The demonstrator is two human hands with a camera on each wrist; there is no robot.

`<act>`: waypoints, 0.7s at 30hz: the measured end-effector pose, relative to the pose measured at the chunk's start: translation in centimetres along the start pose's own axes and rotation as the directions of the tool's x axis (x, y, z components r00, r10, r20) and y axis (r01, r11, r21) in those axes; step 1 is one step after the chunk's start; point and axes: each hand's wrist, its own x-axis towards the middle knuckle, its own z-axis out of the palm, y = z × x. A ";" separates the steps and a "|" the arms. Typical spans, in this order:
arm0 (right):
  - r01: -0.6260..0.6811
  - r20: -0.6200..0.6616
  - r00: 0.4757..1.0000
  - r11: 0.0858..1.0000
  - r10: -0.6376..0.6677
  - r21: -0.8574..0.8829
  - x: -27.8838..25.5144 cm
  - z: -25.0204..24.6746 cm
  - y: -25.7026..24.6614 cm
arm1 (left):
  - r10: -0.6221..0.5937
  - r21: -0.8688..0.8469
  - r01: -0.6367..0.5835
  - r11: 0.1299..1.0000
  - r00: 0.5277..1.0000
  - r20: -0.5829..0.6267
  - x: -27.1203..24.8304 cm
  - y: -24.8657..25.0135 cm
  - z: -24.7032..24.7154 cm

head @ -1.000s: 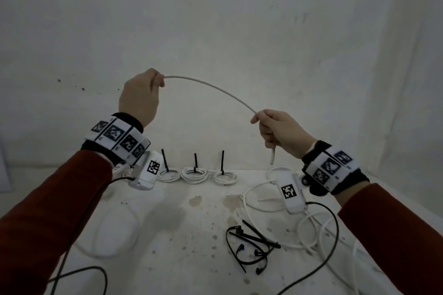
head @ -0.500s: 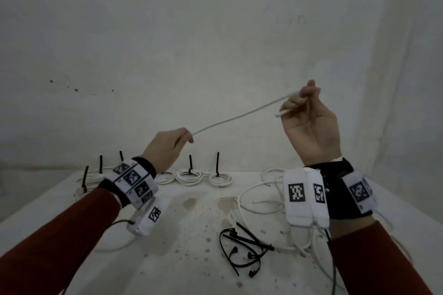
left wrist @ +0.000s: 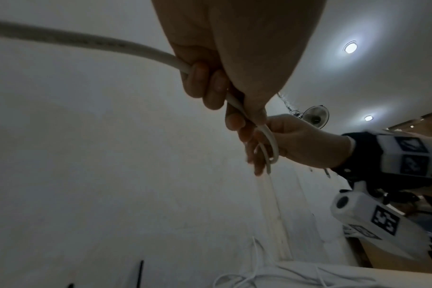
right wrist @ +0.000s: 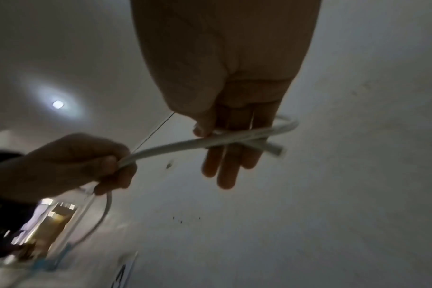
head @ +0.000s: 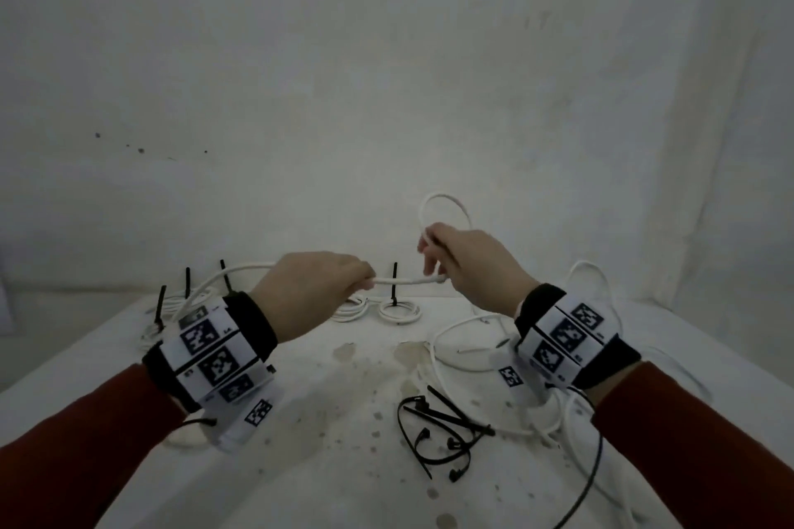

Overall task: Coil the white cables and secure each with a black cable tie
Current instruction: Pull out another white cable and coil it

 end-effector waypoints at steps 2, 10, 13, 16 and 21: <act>0.055 0.114 0.992 0.997 -0.048 -0.058 -0.5 0.0 0.0 | -0.005 0.004 0.005 1.000 1.000 0.010 0.0 -0.7 -0.5; 0.063 0.034 0.997 0.969 -0.073 0.238 -2.2 -0.7 -0.6 | -0.053 -0.026 0.051 0.998 0.996 -0.077 1.7 -2.5 -3.1; 0.082 0.043 0.994 0.933 -0.103 0.352 -2.6 -1.0 -1.7 | -0.184 -0.123 0.177 0.977 0.982 -0.049 2.0 -3.7 -3.7; 0.007 0.029 0.999 0.708 -0.038 0.706 -2.8 -1.1 -2.6 | -0.198 -0.232 0.179 0.956 0.978 -0.060 2.2 -3.9 -3.7; -0.007 0.007 0.997 0.006 0.081 1.000 -2.2 -2.0 -4.2 | -0.238 -0.449 0.214 0.868 0.971 0.004 2.6 -2.0 -2.1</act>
